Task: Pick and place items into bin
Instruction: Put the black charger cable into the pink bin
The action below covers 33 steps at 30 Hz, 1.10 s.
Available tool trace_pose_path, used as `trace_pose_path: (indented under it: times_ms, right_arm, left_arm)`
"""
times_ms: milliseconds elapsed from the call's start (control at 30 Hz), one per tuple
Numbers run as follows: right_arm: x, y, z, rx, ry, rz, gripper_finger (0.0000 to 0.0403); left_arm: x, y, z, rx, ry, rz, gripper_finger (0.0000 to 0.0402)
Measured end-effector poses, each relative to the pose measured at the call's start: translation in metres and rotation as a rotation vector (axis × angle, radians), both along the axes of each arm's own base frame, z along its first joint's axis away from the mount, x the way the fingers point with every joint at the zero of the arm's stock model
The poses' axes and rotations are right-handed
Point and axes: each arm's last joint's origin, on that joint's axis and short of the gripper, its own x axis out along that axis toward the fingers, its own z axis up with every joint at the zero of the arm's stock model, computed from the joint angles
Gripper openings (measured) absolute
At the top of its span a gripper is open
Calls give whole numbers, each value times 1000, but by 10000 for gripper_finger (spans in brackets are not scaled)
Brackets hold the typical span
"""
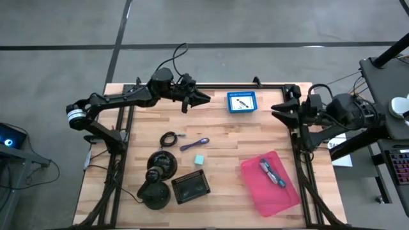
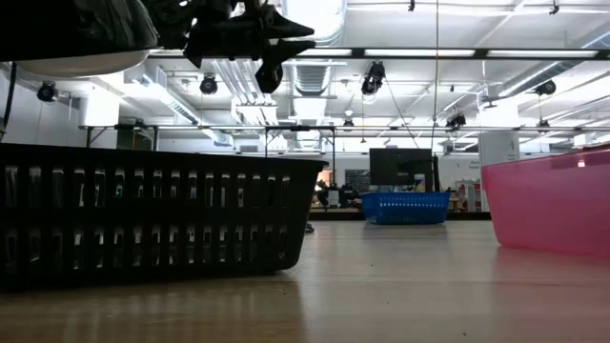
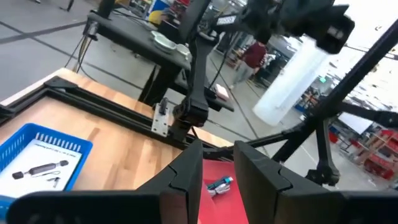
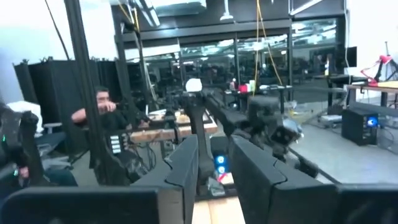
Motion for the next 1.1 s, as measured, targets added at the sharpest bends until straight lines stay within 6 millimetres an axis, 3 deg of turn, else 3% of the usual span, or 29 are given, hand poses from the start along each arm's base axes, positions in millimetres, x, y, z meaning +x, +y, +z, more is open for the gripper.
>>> trace_pose_path:
  times_ms: [233, 467, 800, 1100]
  right_arm:
    - [-5, -8, -33, 2, 46, -60, 68]
    - [1, -17, -58, 12, 133, -399, 73]
    - [5, -16, -62, -61, 177, -429, 70]
    - [5, -17, -62, -60, 178, -433, 60]
  left_arm:
    - [0, 1, -4, -86, 47, 26, 76]
    - [-6, -2, -32, -233, 336, 38, 75]
    - [-31, -15, -64, -437, 769, 47, 75]
    - [-51, -23, -80, -337, 1030, 75, 75]
